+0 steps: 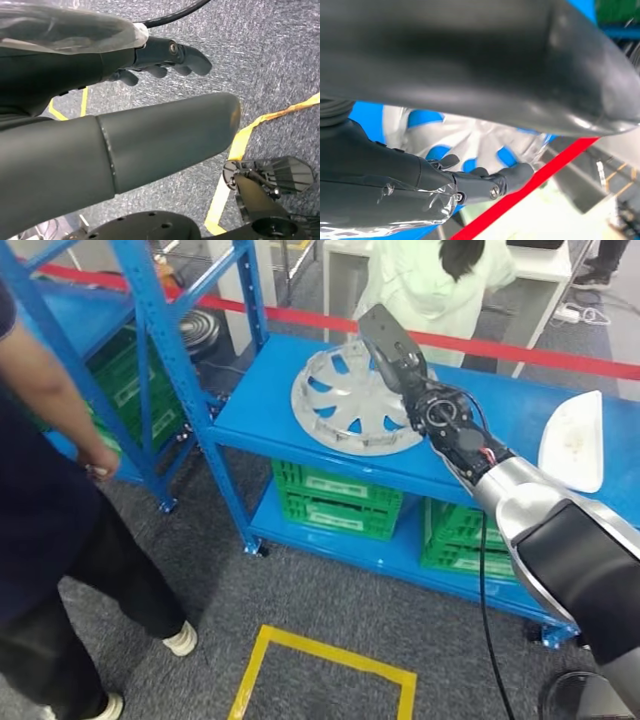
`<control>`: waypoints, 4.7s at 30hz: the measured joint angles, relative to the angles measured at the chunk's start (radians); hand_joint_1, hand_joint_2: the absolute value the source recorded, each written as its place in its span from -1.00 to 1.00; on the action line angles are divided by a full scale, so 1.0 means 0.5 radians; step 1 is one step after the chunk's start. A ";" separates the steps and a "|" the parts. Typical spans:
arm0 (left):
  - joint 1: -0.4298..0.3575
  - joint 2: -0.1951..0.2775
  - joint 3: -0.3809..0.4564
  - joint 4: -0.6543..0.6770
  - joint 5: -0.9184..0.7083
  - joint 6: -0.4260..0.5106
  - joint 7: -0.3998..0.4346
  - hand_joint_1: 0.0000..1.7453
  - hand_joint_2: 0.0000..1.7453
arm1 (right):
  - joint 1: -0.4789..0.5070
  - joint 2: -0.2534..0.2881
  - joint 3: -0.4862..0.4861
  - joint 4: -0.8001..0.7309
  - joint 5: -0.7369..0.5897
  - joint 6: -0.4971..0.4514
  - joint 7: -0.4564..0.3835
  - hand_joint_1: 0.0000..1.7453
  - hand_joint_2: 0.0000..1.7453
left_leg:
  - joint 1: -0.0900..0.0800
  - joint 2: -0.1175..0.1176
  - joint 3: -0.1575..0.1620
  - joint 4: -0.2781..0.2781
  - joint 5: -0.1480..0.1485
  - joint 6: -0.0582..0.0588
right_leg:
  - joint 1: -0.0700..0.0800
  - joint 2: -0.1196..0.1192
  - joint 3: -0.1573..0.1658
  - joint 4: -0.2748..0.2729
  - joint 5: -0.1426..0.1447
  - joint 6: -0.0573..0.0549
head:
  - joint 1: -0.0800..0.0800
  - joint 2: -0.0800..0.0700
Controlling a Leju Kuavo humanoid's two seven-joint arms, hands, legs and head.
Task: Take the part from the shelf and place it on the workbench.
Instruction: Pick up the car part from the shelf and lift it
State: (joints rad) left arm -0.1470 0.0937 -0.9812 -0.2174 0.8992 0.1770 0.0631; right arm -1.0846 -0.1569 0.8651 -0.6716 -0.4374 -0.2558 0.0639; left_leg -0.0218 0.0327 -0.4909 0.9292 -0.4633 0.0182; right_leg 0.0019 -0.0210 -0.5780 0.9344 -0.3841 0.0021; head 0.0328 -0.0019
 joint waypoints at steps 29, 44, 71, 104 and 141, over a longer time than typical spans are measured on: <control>0.008 -0.003 -0.002 0.001 0.013 0.001 -0.006 -1.00 -1.00 | 0.011 -0.015 -0.027 -0.037 0.000 -0.018 0.017 -1.00 -1.00 | 0.005 -0.075 -0.052 -0.025 0.074 0.025 | 0.012 0.049 -0.015 -0.009 0.000 0.018 | 0.017 0.000; 0.012 0.004 -0.002 0.001 0.027 0.035 -0.023 -1.00 -1.00 | 0.058 -0.016 -0.009 -0.024 0.079 -0.028 0.207 -1.00 0.00 | 0.031 -0.076 -0.363 0.352 0.012 -0.039 | -0.004 0.059 0.074 -0.023 -0.029 -0.017 | -0.040 0.000; 0.000 0.006 -0.040 0.002 0.025 0.035 0.001 -1.00 -1.00 | 0.072 -0.015 0.276 0.188 0.546 0.296 0.556 -1.00 1.00 | 0.006 -0.088 -0.201 -0.034 0.209 0.010 | -0.004 0.057 0.106 -0.033 -0.073 0.026 | -0.018 0.000; -0.007 0.006 -0.052 0.001 0.036 0.012 0.004 -1.00 -1.00 | 0.145 0.000 0.488 0.283 0.798 0.544 0.608 -1.00 1.00 | 0.013 -0.088 -0.200 -0.036 0.210 0.007 | 0.003 0.057 0.106 -0.033 -0.076 0.021 | -0.024 0.000; -0.007 0.017 -0.055 0.001 0.048 0.013 -0.022 -1.00 -1.00 | 0.195 0.012 0.420 0.217 0.878 0.428 0.434 -1.00 1.00 | 0.013 -0.088 -0.200 -0.036 0.210 0.007 | 0.003 0.058 0.106 -0.032 -0.076 0.021 | -0.025 0.000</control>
State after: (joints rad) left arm -0.1507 0.1022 -1.0086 -0.2168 0.9232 0.1835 0.0523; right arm -0.9871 -0.1511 1.0752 -0.5631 0.0015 -0.0416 0.2808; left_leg -0.0153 -0.0114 -0.5909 0.9109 -0.3583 0.0218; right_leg 0.0034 0.0077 -0.5250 0.9182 -0.4221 0.0125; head 0.0202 -0.0019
